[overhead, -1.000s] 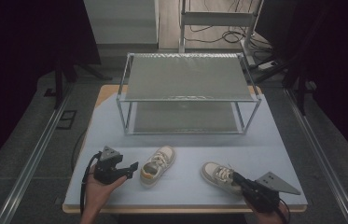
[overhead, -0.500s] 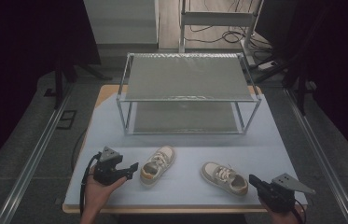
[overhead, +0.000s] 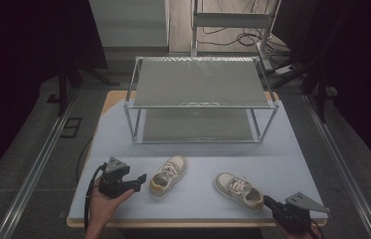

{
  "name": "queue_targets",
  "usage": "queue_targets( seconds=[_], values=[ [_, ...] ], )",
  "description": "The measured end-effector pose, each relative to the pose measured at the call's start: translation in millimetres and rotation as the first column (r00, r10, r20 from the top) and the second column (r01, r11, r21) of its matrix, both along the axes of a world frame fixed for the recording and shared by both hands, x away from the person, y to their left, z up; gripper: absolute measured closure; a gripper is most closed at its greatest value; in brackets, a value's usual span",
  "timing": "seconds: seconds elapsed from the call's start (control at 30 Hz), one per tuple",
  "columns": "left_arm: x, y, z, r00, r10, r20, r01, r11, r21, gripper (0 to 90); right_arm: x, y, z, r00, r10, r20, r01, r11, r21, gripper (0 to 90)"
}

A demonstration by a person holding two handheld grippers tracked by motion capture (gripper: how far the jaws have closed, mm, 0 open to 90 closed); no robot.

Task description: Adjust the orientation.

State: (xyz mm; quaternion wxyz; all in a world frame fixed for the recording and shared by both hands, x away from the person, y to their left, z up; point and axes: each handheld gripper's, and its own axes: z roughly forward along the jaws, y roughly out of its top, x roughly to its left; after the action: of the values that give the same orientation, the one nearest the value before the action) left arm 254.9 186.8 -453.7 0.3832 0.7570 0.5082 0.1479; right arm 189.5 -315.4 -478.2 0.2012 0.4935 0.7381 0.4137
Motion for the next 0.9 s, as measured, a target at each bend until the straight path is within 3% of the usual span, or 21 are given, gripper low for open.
queue_targets(
  seconds=[0.17,0.47,0.53,0.9],
  values=[
    [0.0,-2.1,-0.3,1.0000,-0.006,-0.001,0.006,1.0000,0.003,29.3,-2.9,11.5,-0.2,0.9998,0.006,0.020,-0.006,0.999,-0.032,89.6],
    [0.3,-2.4,-1.1,0.9999,-0.009,-0.005,0.009,1.0000,0.004,29.3,-3.7,23.3,-1.5,0.9986,0.052,0.013,-0.052,0.999,-0.008,89.7],
    [0.3,-3.2,-1.5,0.9999,-0.009,-0.007,0.009,0.9999,0.006,29.3,-4.1,31.6,-3.0,0.9963,0.086,0.008,-0.086,0.996,0.007,89.6],
    [-0.8,-5.4,-0.6,0.9998,-0.018,-0.003,0.018,0.9998,0.006,29.2,-0.7,53.7,-7.3,0.9868,0.162,0.008,-0.162,0.986,0.025,89.6]
  ],
)
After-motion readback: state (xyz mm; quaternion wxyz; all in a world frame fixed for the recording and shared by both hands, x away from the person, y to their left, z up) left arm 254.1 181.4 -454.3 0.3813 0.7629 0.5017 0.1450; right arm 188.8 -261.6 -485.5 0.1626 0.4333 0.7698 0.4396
